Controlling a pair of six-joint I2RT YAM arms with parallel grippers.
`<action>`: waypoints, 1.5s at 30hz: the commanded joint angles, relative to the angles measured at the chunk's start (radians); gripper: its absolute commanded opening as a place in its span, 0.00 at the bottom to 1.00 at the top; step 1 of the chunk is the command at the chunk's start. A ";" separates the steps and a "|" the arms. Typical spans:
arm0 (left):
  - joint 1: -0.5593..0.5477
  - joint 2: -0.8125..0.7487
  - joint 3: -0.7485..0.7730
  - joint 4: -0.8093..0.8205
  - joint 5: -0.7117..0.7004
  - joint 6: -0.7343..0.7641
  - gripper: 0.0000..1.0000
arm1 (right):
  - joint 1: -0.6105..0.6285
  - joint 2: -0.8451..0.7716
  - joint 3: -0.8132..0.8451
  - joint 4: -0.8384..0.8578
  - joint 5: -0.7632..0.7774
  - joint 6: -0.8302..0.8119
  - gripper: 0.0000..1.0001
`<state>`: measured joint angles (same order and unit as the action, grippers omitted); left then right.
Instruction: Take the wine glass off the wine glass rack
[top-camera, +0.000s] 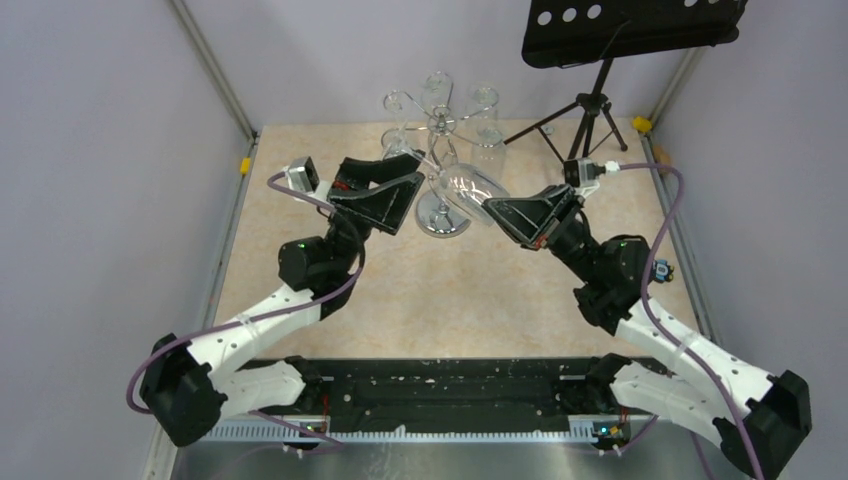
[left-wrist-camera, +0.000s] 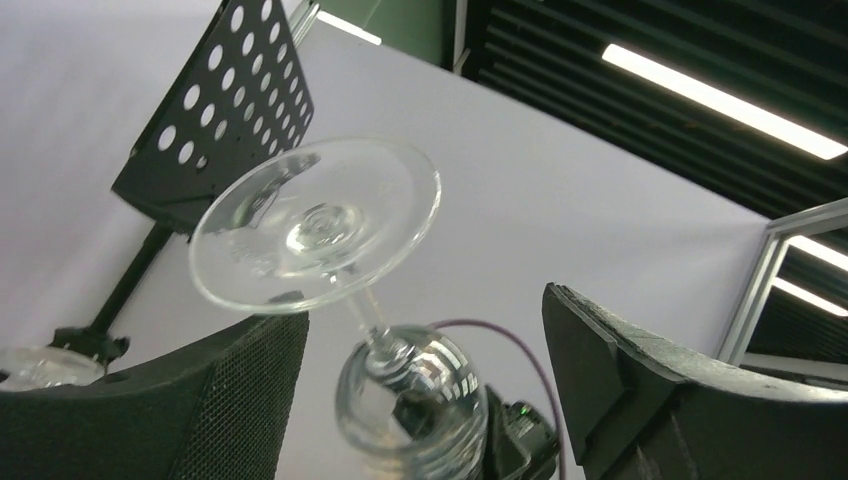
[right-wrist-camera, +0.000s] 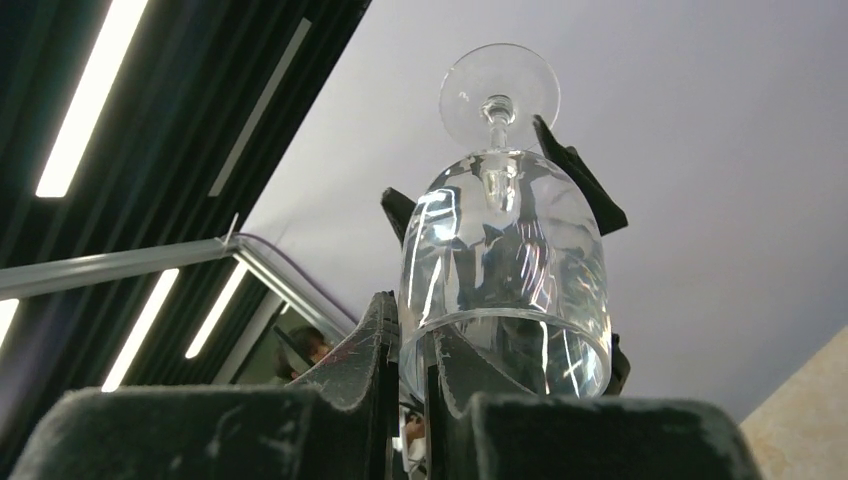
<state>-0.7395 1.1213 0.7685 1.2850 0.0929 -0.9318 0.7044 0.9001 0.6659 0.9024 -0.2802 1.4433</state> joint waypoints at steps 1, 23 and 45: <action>-0.003 -0.068 -0.026 -0.198 0.071 0.063 0.90 | 0.011 -0.105 0.106 -0.167 0.032 -0.137 0.00; -0.003 -0.480 -0.102 -0.957 0.053 0.479 0.93 | 0.010 -0.166 0.735 -1.889 0.404 -0.864 0.00; -0.003 -0.482 0.128 -1.486 -0.305 0.657 0.93 | -0.031 0.241 0.590 -2.006 0.595 -0.996 0.00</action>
<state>-0.7403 0.6506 0.8589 -0.1421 -0.1757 -0.2989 0.6971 1.1366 1.2400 -1.1706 0.2905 0.5064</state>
